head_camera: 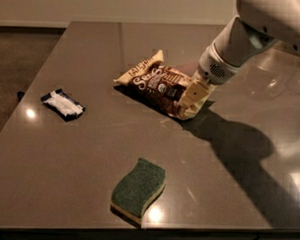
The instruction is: Move brown chip bag near sponge
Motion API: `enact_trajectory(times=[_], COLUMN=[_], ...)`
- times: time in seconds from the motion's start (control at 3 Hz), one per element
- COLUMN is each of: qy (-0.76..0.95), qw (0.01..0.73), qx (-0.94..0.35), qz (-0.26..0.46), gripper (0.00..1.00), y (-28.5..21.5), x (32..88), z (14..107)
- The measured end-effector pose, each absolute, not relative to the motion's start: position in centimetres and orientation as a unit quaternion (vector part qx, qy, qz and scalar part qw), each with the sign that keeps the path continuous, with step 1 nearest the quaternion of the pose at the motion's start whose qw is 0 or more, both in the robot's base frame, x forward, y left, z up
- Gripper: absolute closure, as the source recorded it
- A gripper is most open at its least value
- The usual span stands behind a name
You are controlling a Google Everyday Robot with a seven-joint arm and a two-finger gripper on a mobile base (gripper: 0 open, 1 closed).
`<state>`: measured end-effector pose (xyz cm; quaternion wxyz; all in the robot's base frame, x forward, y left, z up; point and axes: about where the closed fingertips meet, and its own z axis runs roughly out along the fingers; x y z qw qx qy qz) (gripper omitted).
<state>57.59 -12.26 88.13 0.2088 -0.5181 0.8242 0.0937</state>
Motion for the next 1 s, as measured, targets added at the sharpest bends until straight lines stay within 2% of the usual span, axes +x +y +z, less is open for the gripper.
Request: enact_trajectory(times=[0.33,0.67,1.0], qy=[0.817,0.813,0.819], qw=[0.213,0.213,0.203], qx=[-0.529,-0.534,-0.529], qz=[0.089,0.087,0.096], gripper=[0.93,1.0,1.0], y=[-13.3,-14.2,-15.4], x=[53.9,50.8,46.1], z=[90.5,92.1,93.0])
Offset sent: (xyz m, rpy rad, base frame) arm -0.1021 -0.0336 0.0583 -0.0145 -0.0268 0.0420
